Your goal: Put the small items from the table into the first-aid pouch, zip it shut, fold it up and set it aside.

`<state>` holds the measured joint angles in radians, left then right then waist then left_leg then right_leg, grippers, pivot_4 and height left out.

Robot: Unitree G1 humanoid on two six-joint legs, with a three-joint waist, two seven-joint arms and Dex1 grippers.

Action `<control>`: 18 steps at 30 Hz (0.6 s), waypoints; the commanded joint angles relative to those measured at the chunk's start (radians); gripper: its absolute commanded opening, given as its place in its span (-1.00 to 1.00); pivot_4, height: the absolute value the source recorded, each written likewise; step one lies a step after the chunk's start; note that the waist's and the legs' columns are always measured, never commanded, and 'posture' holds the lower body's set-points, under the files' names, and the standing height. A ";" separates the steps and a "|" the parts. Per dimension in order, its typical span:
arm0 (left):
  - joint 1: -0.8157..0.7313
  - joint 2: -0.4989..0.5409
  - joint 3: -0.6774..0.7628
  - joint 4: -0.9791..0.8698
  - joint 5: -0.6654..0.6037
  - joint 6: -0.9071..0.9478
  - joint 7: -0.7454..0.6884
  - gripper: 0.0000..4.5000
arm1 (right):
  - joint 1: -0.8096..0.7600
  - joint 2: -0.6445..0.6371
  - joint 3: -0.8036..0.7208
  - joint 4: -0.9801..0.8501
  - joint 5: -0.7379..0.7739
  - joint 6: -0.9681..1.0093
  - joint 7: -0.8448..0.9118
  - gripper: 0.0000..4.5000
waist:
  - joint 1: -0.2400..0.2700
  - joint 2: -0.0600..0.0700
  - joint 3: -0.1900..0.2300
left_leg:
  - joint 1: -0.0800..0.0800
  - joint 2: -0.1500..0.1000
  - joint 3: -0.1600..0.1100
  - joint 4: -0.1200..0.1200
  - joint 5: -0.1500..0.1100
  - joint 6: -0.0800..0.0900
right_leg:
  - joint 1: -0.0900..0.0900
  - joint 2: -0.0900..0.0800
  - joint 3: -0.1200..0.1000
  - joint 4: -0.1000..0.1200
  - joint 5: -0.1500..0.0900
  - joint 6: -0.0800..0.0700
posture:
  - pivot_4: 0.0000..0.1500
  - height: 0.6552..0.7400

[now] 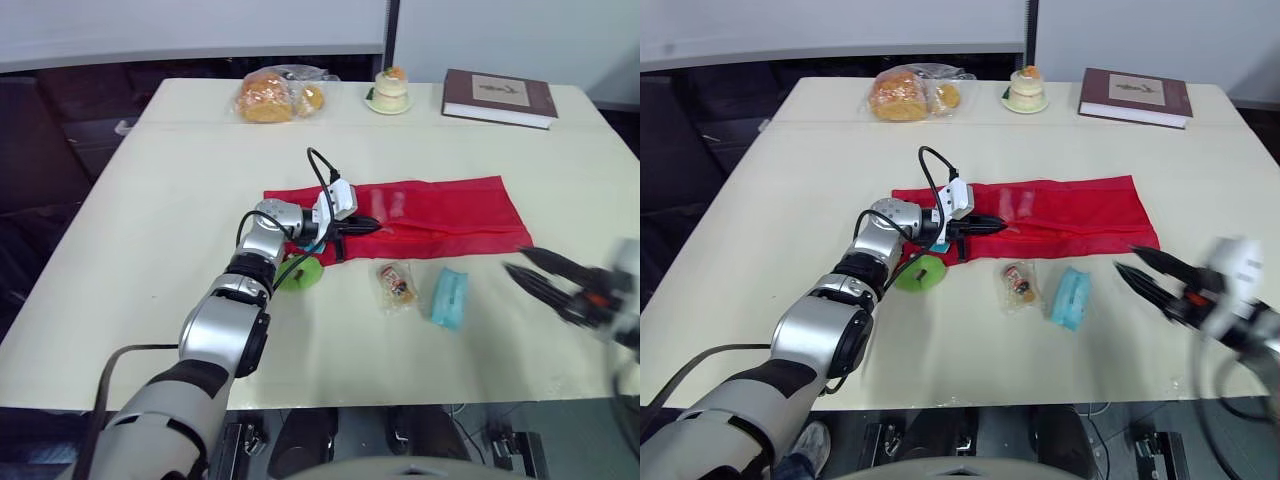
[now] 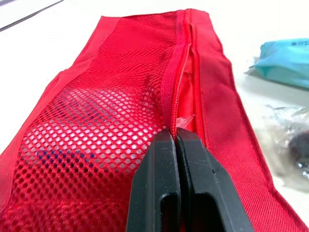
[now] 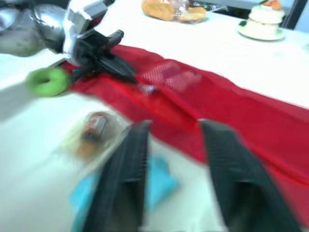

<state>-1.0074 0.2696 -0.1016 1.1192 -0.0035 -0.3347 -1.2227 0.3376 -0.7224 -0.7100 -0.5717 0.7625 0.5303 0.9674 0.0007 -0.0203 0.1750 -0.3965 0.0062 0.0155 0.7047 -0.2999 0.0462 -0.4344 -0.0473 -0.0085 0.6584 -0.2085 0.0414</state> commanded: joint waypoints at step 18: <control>-0.013 0.017 0.025 0.021 -0.003 -0.011 -0.002 -1.00 | 0.183 -0.216 -0.458 -0.032 0.243 0.083 0.289 0.98 | 0.001 -0.002 0.001 | 0.001 0.001 0.001 0.000 0.000 0.000 | 0.001 0.000 0.001 -0.002 0.000 0.000 | 1.00 0.74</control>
<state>-1.0039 0.2815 -0.0873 1.1471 -0.0029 -0.3347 -1.2250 0.5281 -0.9386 -1.1775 -0.5772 0.9948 0.6236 1.2686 0.0015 -0.0226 0.1757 -0.3952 0.0075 0.0164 0.7046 -0.2999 0.0461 -0.4329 -0.0470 -0.0076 0.6567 -0.2087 0.0416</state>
